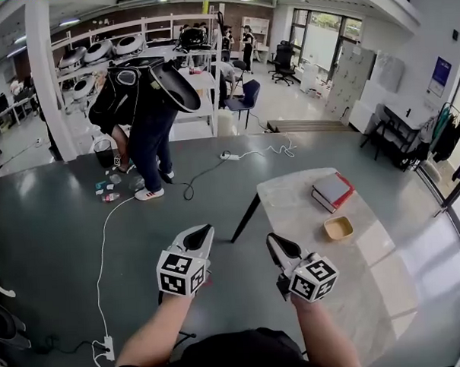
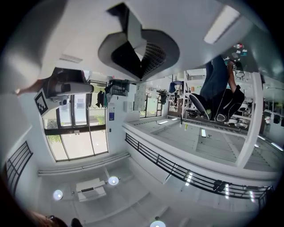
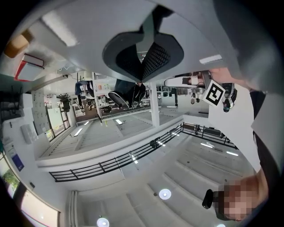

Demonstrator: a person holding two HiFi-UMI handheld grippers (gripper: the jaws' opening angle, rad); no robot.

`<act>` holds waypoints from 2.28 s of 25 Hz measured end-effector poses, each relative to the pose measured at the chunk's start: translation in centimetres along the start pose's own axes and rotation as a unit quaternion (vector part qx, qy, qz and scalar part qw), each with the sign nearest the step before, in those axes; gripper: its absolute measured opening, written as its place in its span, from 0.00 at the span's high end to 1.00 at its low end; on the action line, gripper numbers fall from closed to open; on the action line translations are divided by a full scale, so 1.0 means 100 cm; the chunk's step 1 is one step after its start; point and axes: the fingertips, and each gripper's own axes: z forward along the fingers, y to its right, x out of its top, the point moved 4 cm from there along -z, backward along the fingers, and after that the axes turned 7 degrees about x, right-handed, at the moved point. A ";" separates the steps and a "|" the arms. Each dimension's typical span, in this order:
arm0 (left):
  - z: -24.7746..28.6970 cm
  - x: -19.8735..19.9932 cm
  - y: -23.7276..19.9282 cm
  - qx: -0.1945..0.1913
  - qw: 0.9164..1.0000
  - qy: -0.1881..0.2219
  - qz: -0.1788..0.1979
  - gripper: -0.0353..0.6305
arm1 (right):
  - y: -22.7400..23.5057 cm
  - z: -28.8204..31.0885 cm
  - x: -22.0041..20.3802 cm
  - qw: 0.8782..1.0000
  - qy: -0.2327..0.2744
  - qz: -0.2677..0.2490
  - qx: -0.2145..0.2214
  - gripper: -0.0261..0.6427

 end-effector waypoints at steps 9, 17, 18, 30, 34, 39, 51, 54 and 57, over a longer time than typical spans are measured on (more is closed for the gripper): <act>0.022 -0.004 -0.025 0.011 1.000 -0.006 -0.003 0.94 | 0.029 0.029 -0.006 1.000 -0.008 0.027 0.002 0.94; 0.069 0.000 -0.036 0.026 1.000 -0.017 0.004 0.94 | 0.079 0.059 -0.012 0.998 -0.013 0.052 0.014 0.94; 0.075 0.001 -0.037 0.026 0.999 -0.020 0.006 0.94 | 0.085 0.063 -0.011 0.998 -0.013 0.053 0.015 0.94; 0.175 0.013 -0.018 0.014 0.999 -0.043 0.017 0.94 | 0.176 0.078 -0.015 0.996 -0.029 0.081 0.018 0.94; 0.213 0.007 -0.004 0.009 0.998 -0.057 0.010 0.94 | 0.214 0.070 -0.018 0.996 -0.029 0.089 0.009 0.94; 0.258 0.009 0.022 -0.005 0.998 -0.066 0.015 0.94 | 0.261 0.046 -0.017 0.995 -0.020 0.099 -0.012 0.94; 0.351 0.003 0.051 -0.069 0.994 -0.076 0.038 0.94 | 0.330 0.033 -0.037 0.987 -0.031 0.135 -0.079 0.94; 0.383 0.001 0.054 -0.108 0.990 -0.083 0.043 0.94 | 0.346 0.042 -0.032 0.985 -0.033 0.136 -0.103 0.94; 0.412 0.002 0.057 -0.149 0.983 -0.086 0.057 0.94 | 0.361 0.052 -0.029 0.982 -0.029 0.137 -0.130 0.94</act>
